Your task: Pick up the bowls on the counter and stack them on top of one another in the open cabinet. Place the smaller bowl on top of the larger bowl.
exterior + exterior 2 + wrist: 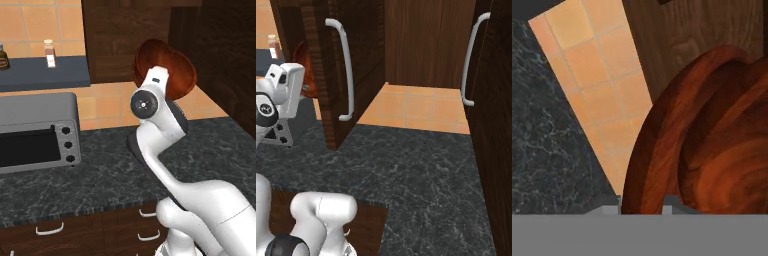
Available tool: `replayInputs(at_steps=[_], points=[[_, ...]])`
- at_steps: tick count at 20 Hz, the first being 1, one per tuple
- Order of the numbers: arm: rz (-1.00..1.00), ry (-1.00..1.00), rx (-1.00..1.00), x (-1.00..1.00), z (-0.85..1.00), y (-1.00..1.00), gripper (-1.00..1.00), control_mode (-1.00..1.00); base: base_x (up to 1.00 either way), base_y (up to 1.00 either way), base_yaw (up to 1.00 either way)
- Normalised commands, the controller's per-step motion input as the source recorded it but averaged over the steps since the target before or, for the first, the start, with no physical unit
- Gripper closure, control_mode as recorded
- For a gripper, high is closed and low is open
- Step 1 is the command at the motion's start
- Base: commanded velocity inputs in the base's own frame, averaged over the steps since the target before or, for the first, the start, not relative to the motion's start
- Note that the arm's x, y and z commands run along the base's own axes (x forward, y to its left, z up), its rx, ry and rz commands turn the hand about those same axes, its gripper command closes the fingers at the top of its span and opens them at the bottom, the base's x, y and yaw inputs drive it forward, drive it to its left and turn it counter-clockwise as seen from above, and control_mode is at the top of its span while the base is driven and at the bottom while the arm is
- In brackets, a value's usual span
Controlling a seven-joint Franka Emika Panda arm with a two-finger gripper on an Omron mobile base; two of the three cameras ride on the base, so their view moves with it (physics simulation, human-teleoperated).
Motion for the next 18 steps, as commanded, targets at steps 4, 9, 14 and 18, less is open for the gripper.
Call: replayInputs(at_steps=[4,9,14,18], points=[[0.0,0.0,-0.06,0.99,0.51,0.08,1.0,-1.0,0.0,0.0,0.0],[0.0,0.05,-0.05,1.0,0.15,0.17,1.0,-1.0,0.0,0.0,0.0],[0.0,0.23,-0.05,1.0,0.0,0.05,1.0,-1.0,0.0,0.0,0.0],[0.02,0.25,-0.04,1.0,0.0,0.0,1.0,-1.0,0.0,0.0,0.0]])
